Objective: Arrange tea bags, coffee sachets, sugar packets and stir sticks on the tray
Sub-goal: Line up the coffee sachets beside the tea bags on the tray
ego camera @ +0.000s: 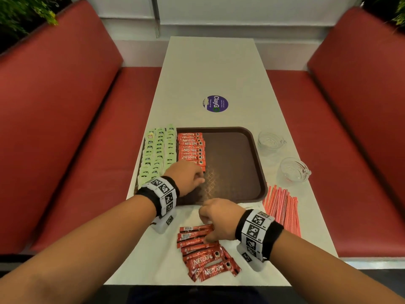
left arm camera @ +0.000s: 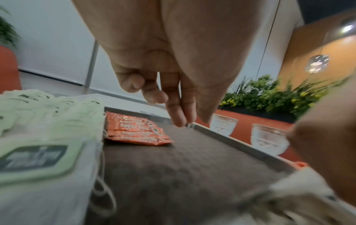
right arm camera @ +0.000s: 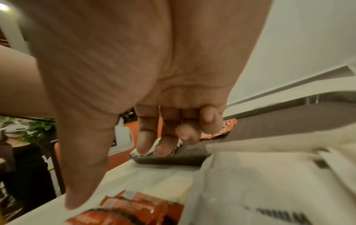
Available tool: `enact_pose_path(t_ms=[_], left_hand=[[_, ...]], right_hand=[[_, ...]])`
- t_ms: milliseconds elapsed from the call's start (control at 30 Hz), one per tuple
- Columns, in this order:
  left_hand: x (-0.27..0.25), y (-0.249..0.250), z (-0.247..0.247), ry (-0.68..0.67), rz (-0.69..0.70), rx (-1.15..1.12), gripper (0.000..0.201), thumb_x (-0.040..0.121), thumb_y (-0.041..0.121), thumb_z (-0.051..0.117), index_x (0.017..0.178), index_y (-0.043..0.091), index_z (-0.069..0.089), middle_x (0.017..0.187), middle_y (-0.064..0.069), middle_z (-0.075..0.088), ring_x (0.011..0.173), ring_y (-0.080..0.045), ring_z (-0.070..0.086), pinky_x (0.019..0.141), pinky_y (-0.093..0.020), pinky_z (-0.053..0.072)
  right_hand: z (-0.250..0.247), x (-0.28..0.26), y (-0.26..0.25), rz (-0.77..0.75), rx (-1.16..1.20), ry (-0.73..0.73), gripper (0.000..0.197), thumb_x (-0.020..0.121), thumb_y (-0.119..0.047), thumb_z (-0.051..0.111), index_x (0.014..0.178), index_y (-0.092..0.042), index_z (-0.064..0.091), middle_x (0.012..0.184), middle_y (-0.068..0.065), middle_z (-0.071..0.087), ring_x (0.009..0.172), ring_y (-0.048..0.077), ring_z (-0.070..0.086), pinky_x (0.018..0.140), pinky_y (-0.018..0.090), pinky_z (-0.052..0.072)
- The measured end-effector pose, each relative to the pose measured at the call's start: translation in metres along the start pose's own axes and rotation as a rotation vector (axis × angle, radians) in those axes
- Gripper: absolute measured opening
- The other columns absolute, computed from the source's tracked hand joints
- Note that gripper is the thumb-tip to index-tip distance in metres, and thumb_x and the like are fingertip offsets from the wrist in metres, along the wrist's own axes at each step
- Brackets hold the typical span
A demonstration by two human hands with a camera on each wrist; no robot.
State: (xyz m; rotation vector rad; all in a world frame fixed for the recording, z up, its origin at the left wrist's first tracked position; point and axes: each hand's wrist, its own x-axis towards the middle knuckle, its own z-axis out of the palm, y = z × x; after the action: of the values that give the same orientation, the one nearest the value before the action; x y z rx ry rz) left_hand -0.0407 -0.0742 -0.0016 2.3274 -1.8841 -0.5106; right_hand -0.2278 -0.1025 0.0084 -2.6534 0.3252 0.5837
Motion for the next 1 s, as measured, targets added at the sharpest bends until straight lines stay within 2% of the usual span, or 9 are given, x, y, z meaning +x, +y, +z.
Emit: enact_pose_path(t_ms=[100, 167, 267, 367, 533, 667, 800, 933, 1000], left_hand=[[-0.038, 0.009, 0.007, -0.158, 0.128, -0.061, 0.011, 0.090, 0.036, 0.068, 0.095, 0.026, 0.070, 0.090, 0.014, 0.061, 0.083, -0.006, 0.055, 0.080, -0.027, 0.048], [-0.059, 0.009, 0.017, -0.280, 0.168, -0.058, 0.013, 0.085, 0.037, 0.073, 0.094, 0.029, 0.068, 0.090, 0.016, 0.058, 0.083, -0.005, 0.054, 0.080, -0.026, 0.047], [-0.084, 0.012, 0.034, -0.399, 0.195, -0.031, 0.023, 0.077, 0.045, 0.078, 0.086, 0.029, 0.064, 0.088, 0.013, 0.060, 0.083, -0.010, 0.056, 0.077, -0.031, 0.050], [-0.104, 0.021, 0.050, -0.458, 0.196, 0.016, 0.037, 0.071, 0.054, 0.079, 0.080, 0.029, 0.052, 0.089, 0.010, 0.055, 0.084, -0.013, 0.053, 0.074, -0.032, 0.047], [-0.117, 0.027, 0.064, -0.394, 0.183, 0.080, 0.048, 0.064, 0.063, 0.079, 0.082, 0.029, 0.050, 0.094, 0.011, 0.051, 0.089, -0.012, 0.050, 0.075, -0.031, 0.046], [-0.111, 0.022, 0.057, -0.371, 0.139, 0.085, 0.045, 0.065, 0.054, 0.083, 0.082, 0.029, 0.050, 0.095, 0.010, 0.051, 0.088, -0.014, 0.051, 0.074, -0.031, 0.045], [-0.103, 0.008, 0.047, -0.351, 0.094, 0.064, 0.043, 0.065, 0.046, 0.086, 0.083, 0.029, 0.051, 0.099, 0.008, 0.052, 0.087, -0.014, 0.052, 0.074, -0.030, 0.045], [-0.101, -0.002, 0.041, -0.305, 0.055, 0.047, 0.044, 0.066, 0.043, 0.086, 0.089, 0.028, 0.052, 0.096, 0.010, 0.049, 0.084, -0.012, 0.049, 0.070, -0.027, 0.037], [-0.102, -0.002, 0.040, -0.293, 0.050, 0.051, 0.042, 0.069, 0.041, 0.085, 0.093, 0.027, 0.053, 0.095, 0.010, 0.050, 0.082, -0.011, 0.049, 0.069, -0.026, 0.036]], right_hand=[[0.005, -0.010, -0.011, 0.005, -0.035, -0.038, 0.043, 0.076, -0.047, 0.080, 0.086, -0.024, 0.045, 0.092, -0.002, 0.054, 0.081, 0.020, 0.051, 0.068, 0.033, 0.044], [0.012, -0.017, -0.018, 0.017, -0.070, -0.094, 0.042, 0.076, -0.048, 0.080, 0.085, -0.024, 0.047, 0.085, -0.002, 0.057, 0.078, 0.020, 0.054, 0.066, 0.033, 0.046], [0.023, -0.027, -0.024, 0.007, -0.150, -0.172, 0.040, 0.077, -0.048, 0.080, 0.094, -0.020, 0.056, 0.083, -0.001, 0.060, 0.075, 0.021, 0.057, 0.065, 0.032, 0.046], [0.033, -0.032, -0.029, -0.007, -0.232, -0.228, 0.044, 0.075, -0.048, 0.082, 0.103, -0.020, 0.063, 0.082, -0.004, 0.058, 0.074, 0.020, 0.057, 0.066, 0.030, 0.045], [0.046, -0.030, -0.032, 0.047, -0.288, -0.207, 0.050, 0.075, -0.043, 0.083, 0.115, -0.019, 0.064, 0.100, 0.001, 0.069, 0.089, 0.022, 0.065, 0.081, 0.035, 0.055], [0.046, -0.022, -0.033, 0.091, -0.250, -0.138, 0.047, 0.079, -0.040, 0.080, 0.116, -0.018, 0.063, 0.102, 0.002, 0.069, 0.083, 0.020, 0.060, 0.075, 0.032, 0.048], [0.039, -0.006, -0.033, 0.093, -0.213, -0.055, 0.047, 0.081, -0.033, 0.078, 0.121, -0.022, 0.057, 0.105, 0.002, 0.069, 0.092, 0.024, 0.065, 0.076, 0.032, 0.046], [0.027, 0.010, -0.034, 0.084, -0.254, -0.048, 0.037, 0.083, -0.030, 0.076, 0.116, -0.021, 0.060, 0.102, 0.004, 0.069, 0.093, 0.026, 0.065, 0.073, 0.032, 0.045], [0.022, 0.015, -0.034, 0.086, -0.278, -0.069, 0.033, 0.082, -0.030, 0.076, 0.111, -0.021, 0.062, 0.100, 0.004, 0.068, 0.091, 0.026, 0.065, 0.074, 0.033, 0.050]])
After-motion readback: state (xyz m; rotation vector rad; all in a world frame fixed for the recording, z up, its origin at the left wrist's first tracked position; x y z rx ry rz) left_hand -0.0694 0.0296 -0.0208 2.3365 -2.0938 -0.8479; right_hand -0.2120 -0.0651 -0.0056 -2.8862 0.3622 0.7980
